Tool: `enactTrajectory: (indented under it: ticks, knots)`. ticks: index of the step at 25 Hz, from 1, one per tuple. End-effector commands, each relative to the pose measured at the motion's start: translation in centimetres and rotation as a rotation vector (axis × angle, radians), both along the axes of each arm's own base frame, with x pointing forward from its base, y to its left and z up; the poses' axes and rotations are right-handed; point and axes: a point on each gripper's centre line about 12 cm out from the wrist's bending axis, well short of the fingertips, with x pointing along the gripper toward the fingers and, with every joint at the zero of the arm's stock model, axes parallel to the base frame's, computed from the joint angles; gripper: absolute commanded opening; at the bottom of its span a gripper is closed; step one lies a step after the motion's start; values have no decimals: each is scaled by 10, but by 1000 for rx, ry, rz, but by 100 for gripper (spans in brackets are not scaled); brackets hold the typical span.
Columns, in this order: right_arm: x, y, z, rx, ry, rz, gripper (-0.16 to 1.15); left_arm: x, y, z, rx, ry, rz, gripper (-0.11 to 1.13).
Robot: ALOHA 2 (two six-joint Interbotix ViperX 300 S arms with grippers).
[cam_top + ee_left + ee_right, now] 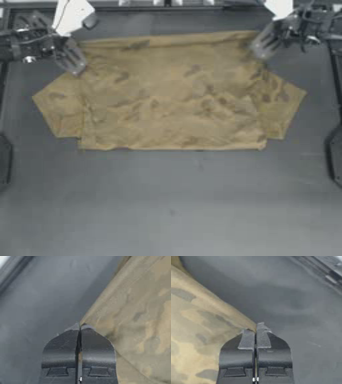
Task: Fold shirt
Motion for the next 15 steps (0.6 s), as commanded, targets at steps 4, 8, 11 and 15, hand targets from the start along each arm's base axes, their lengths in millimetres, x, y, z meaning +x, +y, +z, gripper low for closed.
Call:
enactTrajectory:
  ticks: [4, 8, 11, 15]
  knots:
    - [2, -11, -8, 1, -5, -6, 8, 1, 17, 3, 14, 12, 4, 4]
    - [3, -11, -11, 9, -2, -6, 8, 5, 22, -9, -7, 31, 7, 9]
    - [4, -11, -10, 11, -5, -8, 12, 9, 23, -13, -32, 19, 26, 27]
    - [10, -8, -10, 9, -10, 9, 40, 12, 23, -12, -47, -5, 42, 69]
